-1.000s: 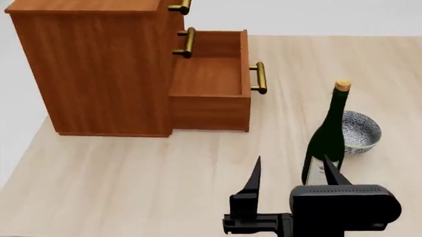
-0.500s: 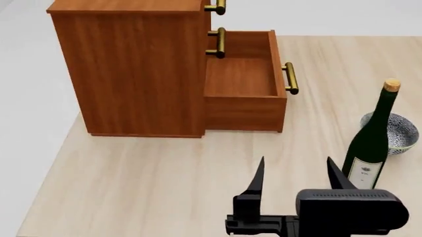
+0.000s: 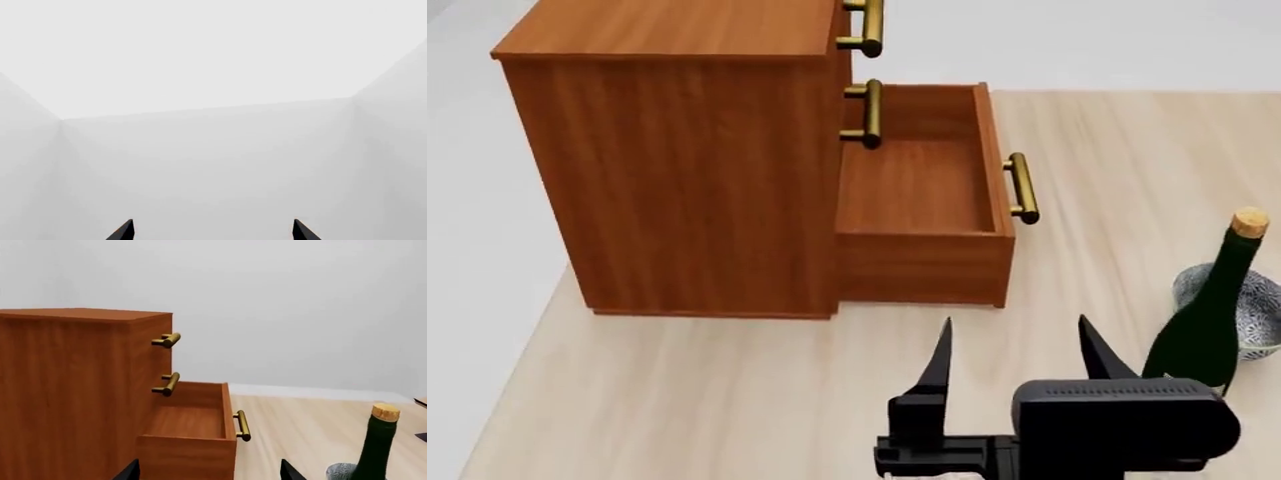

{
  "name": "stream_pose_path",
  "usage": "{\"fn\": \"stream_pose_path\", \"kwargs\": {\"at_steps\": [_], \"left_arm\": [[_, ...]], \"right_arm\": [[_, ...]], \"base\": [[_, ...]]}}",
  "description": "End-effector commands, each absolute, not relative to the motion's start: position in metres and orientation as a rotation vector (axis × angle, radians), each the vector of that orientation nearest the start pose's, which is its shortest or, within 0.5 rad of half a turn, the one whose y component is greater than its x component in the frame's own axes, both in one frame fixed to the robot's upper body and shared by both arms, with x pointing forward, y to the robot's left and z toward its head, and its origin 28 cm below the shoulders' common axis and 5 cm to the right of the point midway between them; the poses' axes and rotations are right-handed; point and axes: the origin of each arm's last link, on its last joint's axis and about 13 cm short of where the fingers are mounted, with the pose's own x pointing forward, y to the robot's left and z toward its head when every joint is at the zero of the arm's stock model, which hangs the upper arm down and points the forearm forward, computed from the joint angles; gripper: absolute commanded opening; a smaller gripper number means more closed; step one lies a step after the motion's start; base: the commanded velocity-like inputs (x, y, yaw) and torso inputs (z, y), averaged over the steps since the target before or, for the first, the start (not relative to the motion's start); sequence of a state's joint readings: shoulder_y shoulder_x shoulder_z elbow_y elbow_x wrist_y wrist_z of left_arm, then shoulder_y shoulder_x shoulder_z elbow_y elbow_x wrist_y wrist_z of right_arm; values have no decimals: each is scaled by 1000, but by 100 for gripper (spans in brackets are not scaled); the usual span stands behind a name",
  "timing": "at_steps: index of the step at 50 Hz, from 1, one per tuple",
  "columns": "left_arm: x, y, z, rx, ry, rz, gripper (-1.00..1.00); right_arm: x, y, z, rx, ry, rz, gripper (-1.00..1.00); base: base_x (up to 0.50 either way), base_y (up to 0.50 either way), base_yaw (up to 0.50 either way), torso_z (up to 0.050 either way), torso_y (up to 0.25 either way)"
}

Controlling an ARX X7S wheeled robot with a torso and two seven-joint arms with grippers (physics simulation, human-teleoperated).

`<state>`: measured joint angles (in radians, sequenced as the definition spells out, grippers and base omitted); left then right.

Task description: Close the bottom drawer of the cabinet and open the top drawer.

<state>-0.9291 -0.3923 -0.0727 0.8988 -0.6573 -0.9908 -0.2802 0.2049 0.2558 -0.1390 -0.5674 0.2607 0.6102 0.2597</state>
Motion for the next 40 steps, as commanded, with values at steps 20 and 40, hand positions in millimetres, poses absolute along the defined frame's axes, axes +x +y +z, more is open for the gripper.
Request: {"fn": "stream_pose_path", "kwargs": {"at_steps": [20, 40], "left_arm": [[210, 237, 317, 84, -769, -128, 100], [209, 237, 319, 84, -777, -130, 100]], "right_arm": [[225, -102, 132, -64, -117, 11, 100], [226, -103, 132, -62, -118, 9, 100]], "base": [[292, 0, 0, 0, 0], [292, 0, 0, 0, 0]]}}
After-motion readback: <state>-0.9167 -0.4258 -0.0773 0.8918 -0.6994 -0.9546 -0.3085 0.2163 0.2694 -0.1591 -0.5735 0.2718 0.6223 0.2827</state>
